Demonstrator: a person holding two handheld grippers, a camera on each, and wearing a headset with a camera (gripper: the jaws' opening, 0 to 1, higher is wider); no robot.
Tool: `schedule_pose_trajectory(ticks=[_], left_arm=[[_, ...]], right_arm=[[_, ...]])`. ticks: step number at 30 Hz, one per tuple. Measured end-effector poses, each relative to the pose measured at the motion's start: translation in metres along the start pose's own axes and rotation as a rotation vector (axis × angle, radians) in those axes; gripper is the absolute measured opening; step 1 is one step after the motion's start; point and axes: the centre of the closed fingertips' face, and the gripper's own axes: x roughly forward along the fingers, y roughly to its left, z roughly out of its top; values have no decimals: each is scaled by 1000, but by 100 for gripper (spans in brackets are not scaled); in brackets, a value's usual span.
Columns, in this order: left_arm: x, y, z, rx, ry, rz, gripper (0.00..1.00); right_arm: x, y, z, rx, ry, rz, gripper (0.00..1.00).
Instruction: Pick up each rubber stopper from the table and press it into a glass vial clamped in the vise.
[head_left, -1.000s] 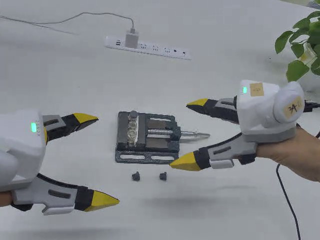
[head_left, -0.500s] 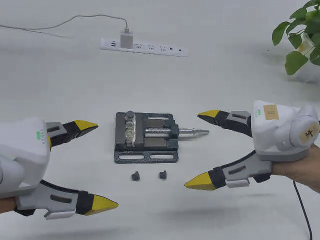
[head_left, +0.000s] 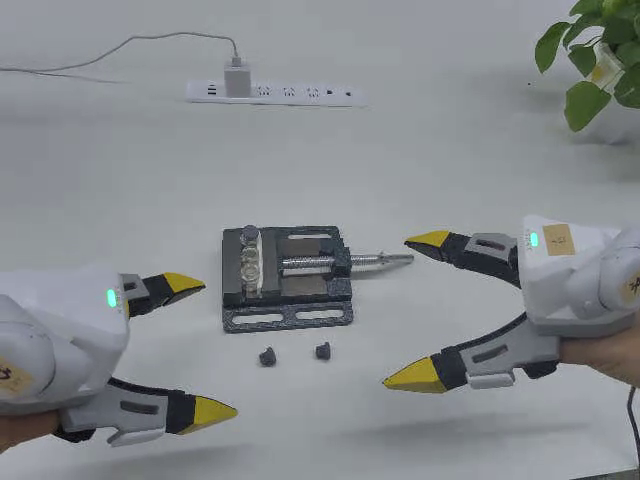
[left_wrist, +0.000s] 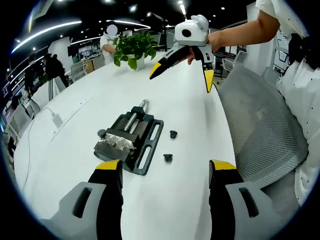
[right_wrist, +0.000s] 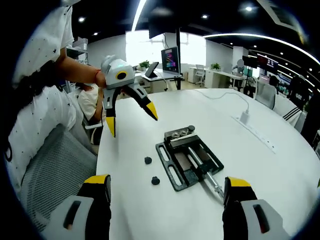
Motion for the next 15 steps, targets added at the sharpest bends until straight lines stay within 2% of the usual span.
schedule_pose_trajectory(ticks=[6, 11, 15], left_arm=[[15, -2, -6, -18, 35, -18, 52], [27, -1, -17, -45, 82, -28, 42], [33, 1, -21, -66, 98, -22, 35]], right_arm=[[-3, 0, 0, 18, -21, -15, 91], [-5, 0, -1, 28, -26, -20, 91], [-6, -1, -2, 32, -28, -26, 91]])
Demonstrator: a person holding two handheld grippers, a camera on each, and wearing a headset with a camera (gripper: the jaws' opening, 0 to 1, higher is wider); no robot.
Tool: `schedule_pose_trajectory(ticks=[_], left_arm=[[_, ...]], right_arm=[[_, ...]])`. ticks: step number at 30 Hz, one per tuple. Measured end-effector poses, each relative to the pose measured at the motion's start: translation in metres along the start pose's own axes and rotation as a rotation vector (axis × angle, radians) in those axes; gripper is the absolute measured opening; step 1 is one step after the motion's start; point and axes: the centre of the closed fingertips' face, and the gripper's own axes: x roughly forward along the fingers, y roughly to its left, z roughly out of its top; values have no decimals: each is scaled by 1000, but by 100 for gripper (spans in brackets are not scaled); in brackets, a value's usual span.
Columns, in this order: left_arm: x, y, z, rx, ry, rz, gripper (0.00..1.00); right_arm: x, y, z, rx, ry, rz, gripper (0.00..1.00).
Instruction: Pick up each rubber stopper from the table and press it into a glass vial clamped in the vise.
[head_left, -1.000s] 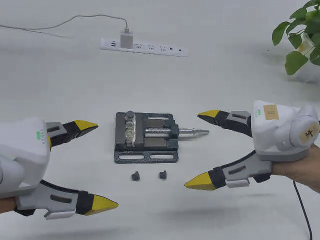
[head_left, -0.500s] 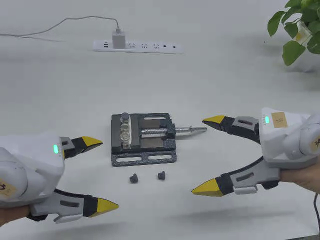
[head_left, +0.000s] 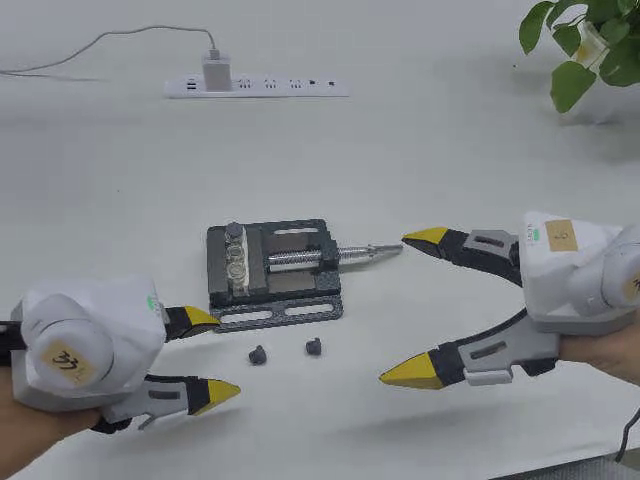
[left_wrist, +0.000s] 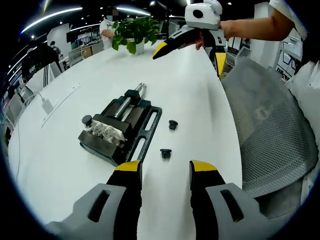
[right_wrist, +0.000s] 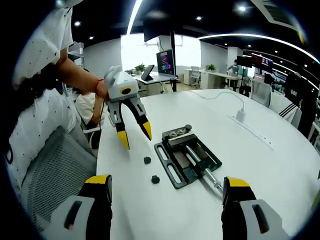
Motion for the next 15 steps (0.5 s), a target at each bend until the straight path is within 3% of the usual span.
schedule_pose_trajectory(ticks=[8, 15], left_arm=[[16, -2, -2, 8, 22, -8, 18], [26, 0, -5, -33, 41, -6, 15]], right_arm=[[-1, 0, 0, 8, -3, -6, 89], [-3, -2, -1, 15, -4, -12, 88]])
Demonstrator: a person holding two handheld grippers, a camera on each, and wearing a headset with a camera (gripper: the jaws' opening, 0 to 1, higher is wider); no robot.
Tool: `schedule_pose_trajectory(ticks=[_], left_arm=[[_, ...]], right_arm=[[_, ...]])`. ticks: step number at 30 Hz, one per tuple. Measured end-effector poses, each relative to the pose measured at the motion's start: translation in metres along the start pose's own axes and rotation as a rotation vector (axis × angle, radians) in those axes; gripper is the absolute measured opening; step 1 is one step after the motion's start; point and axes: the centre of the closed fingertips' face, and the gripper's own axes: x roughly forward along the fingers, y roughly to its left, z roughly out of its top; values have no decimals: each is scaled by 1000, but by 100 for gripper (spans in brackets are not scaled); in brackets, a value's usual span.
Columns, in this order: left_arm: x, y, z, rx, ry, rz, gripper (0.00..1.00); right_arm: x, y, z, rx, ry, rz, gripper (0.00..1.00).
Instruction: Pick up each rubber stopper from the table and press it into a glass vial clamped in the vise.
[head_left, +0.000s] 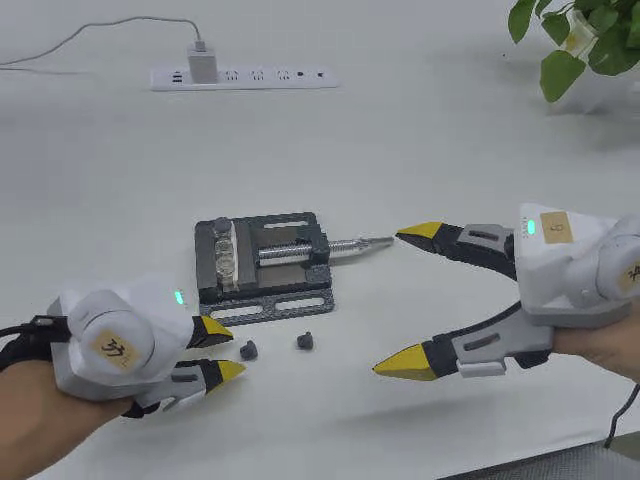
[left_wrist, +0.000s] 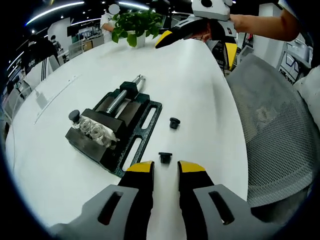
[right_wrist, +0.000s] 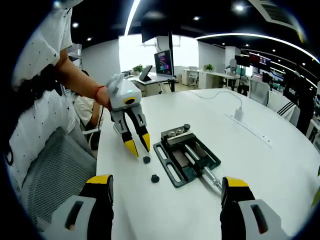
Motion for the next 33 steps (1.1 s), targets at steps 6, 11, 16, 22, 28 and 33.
schedule_pose_trajectory(ticks=[6, 11, 16, 22, 28, 33], left_arm=[[5, 0, -2, -9, 17, -3, 13], [9, -1, -3, -6, 24, -10, 11], [11, -1, -3, -7, 28, -10, 9], [12, 0, -4, -7, 30, -11, 8], [14, 0, -5, -10, 28, -14, 7], [13, 0, -5, -14, 28, -14, 6]], right_arm=[[-1, -1, 0, 7, -1, -4, 87], [-1, -2, 0, 12, 0, -6, 87], [-2, -3, -1, 14, 1, -8, 86], [-3, -2, -1, 14, 5, -6, 85], [-3, -2, -1, 15, 6, -6, 85], [-3, -2, -1, 18, 7, -6, 85]])
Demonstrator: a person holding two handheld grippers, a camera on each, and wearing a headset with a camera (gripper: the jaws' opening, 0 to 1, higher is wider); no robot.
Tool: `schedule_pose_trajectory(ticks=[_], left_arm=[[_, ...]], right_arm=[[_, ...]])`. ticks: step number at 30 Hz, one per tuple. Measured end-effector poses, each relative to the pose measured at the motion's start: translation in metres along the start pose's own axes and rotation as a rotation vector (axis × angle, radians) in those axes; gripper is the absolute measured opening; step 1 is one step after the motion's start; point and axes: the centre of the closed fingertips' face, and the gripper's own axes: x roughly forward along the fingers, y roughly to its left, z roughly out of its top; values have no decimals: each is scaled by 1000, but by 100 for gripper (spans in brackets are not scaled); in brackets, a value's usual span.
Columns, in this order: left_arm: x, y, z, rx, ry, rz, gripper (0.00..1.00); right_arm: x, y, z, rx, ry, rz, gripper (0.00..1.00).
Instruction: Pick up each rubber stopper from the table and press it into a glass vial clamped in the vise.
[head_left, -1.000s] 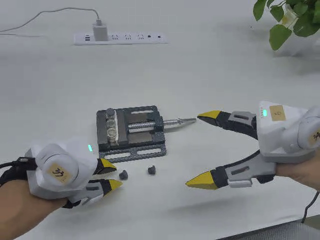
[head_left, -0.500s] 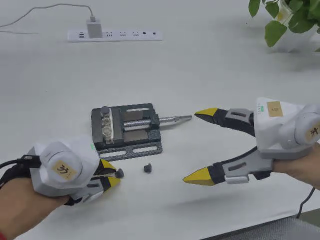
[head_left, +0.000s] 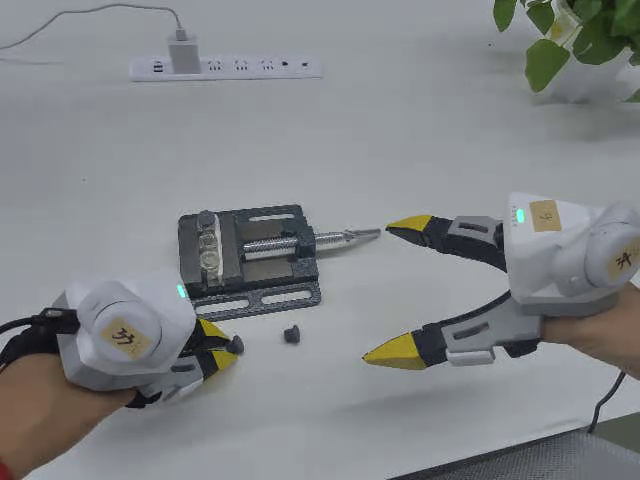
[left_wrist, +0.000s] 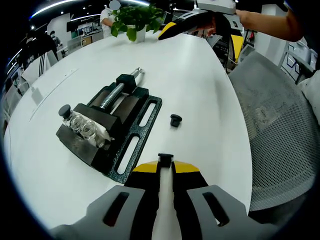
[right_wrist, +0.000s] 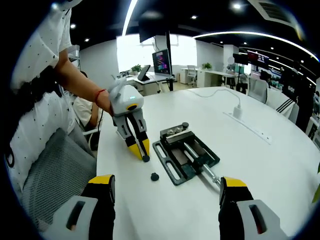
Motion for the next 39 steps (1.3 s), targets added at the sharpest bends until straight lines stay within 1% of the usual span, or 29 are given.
schedule_pose_trajectory(ticks=[13, 20, 23, 27, 32, 33, 34, 38, 39], left_arm=[[1, 1, 0, -4, -3, -1, 5], [1, 0, -1, -18, -7, -5, 4], [0, -1, 2, -31, -22, -7, 4], [-6, -2, 11, -49, -58, -9, 4], [-17, -1, 24, -54, -104, -3, 4], [-21, -1, 30, -64, -130, -3, 4], [-24, -1, 34, -71, -146, -1, 4], [-39, -1, 50, -71, -202, 9, 4], [-42, -1, 53, -72, -213, 10, 4]], right_arm=[[2, 1, 0, 2, 3, 3, 84], [2, 1, 2, 4, 4, 5, 84], [2, 2, 3, 3, 6, 6, 84], [2, 4, 7, 1, 5, 12, 84], [3, 5, 18, -7, -1, 18, 83], [3, 6, 23, -6, -7, 23, 82], [3, 7, 26, -6, -11, 26, 82], [4, 10, 44, -19, -32, 43, 79], [4, 11, 48, -22, -35, 47, 77]])
